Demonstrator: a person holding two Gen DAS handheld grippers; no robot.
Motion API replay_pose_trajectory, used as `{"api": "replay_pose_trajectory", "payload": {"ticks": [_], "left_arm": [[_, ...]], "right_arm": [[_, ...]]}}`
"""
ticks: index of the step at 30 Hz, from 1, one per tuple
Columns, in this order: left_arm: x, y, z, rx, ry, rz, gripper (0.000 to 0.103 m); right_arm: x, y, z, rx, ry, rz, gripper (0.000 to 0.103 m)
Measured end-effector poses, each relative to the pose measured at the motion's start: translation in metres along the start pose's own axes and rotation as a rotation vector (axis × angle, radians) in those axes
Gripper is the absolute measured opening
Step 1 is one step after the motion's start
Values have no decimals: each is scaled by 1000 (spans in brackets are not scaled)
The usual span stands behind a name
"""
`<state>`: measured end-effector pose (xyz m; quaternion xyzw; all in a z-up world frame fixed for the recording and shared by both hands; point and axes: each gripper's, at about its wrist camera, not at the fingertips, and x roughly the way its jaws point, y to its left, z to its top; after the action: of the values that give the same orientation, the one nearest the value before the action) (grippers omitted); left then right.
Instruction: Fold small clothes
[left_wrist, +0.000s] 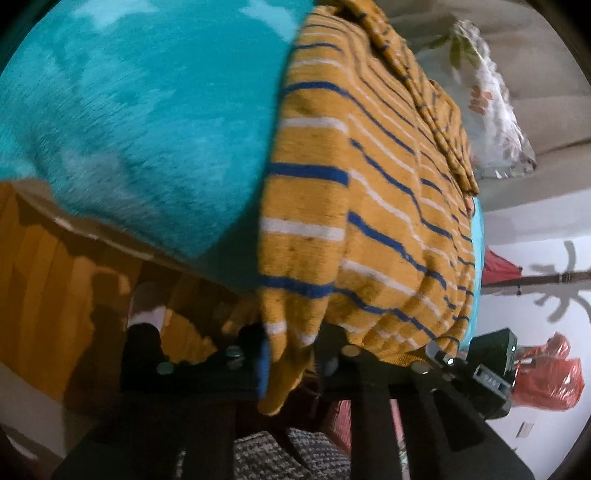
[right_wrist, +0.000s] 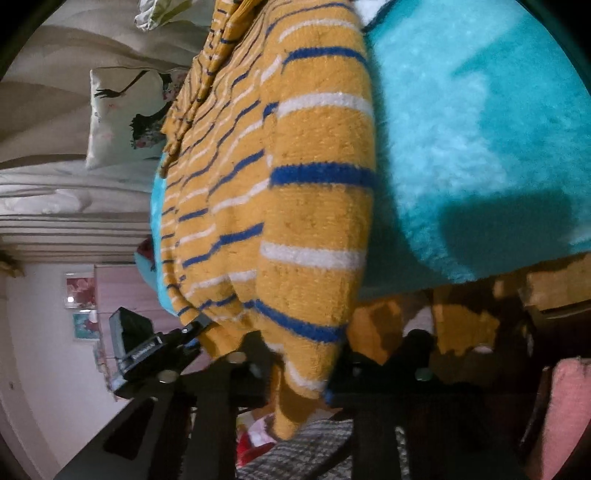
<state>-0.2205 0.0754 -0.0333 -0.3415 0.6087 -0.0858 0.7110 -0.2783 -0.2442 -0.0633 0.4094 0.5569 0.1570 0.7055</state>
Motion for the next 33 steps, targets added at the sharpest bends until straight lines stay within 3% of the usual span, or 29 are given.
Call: {"api": "replay_pose_trajectory", "payload": {"ticks": [4, 10, 21, 26, 33], "left_arm": [[-17, 10, -5, -63, -22, -23, 9], [-61, 9, -23, -59, -106, -93, 8], [-82, -17, -12, -39, -171, -74, 8], [-97, -31, 16, -15, -207, -98, 8], [-91, -69, 107, 37, -237, -127, 8]], "right_arm": [[-11, 5, -6, -40, -7, -44, 10], [-52, 18, -28, -119, -38, -26, 9], [-64, 51, -16, -216, -80, -23, 9], [-74, 69, 9, -225, -106, 6, 9], [-77, 127, 87, -261, -173, 20, 9]]}}
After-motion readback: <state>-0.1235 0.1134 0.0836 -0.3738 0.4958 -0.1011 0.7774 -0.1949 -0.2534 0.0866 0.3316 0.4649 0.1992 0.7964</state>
